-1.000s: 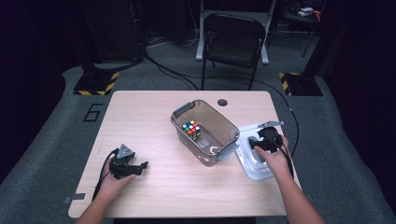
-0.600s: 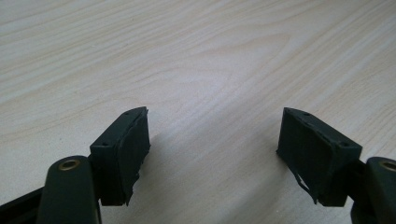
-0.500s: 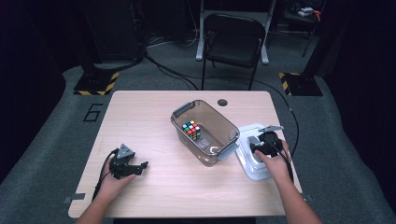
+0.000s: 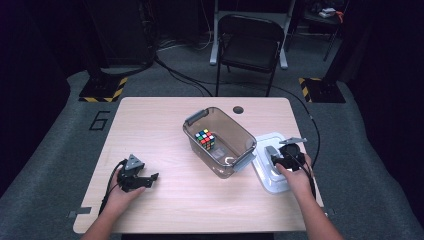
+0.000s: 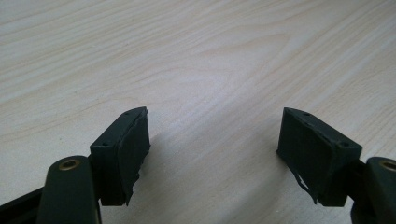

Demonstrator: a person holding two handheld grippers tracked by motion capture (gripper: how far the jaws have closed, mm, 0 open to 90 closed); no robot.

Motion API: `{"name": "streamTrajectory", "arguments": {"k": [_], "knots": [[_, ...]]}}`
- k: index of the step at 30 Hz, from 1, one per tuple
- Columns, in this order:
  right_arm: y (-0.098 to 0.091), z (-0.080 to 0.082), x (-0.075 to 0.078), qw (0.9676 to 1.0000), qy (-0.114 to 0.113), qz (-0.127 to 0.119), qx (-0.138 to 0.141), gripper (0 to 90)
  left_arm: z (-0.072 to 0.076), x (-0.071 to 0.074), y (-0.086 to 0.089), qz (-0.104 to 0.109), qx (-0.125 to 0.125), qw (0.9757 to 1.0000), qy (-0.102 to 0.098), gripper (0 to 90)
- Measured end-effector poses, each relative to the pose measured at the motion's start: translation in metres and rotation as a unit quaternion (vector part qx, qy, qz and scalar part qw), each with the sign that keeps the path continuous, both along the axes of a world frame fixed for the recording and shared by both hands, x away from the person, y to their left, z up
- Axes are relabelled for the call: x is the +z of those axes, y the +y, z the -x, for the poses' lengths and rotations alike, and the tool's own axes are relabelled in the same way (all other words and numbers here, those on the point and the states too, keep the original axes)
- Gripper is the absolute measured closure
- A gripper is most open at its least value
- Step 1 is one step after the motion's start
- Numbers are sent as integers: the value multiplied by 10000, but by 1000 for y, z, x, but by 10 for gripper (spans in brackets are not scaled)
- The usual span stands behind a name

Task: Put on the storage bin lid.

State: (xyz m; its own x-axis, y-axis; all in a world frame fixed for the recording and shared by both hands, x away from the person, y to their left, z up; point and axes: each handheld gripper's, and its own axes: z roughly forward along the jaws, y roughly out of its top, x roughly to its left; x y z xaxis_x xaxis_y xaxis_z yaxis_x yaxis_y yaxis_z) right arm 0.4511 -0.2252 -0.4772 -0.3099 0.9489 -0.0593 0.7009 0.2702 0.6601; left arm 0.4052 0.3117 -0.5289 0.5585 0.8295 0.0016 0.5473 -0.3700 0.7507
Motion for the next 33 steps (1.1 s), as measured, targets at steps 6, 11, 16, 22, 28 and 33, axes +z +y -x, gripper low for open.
{"name": "streamTrajectory", "arguments": {"k": [6, 11, 16, 22, 28, 33], "knots": [[1, 0, 1, 10000, 74, 6, 51, 566, 0, 0, 0, 9, 12, 10000, 4, 249], [3, 0, 4, 9999, 6, 64, 126, 657, 0, 0, 0, 19, 16, 10000, 1, 249], [3, -1, 6, 9998, 45, 149, 84, 666, 0, 0, 0, 7, 7, 10000, -4, 248], [3, -2, 8, 9998, 38, 169, 91, 667, 0, 0, 0, 0, 1, 10000, -4, 249], [2, -3, 15, 9998, 17, 186, 13, 666, 0, 0, 0, 18, 14, 10000, 0, 249], [-2, -7, 27, 9998, -53, 198, 10, 667, 0, 0, 0, 1, 6, 10000, -3, 249]]}}
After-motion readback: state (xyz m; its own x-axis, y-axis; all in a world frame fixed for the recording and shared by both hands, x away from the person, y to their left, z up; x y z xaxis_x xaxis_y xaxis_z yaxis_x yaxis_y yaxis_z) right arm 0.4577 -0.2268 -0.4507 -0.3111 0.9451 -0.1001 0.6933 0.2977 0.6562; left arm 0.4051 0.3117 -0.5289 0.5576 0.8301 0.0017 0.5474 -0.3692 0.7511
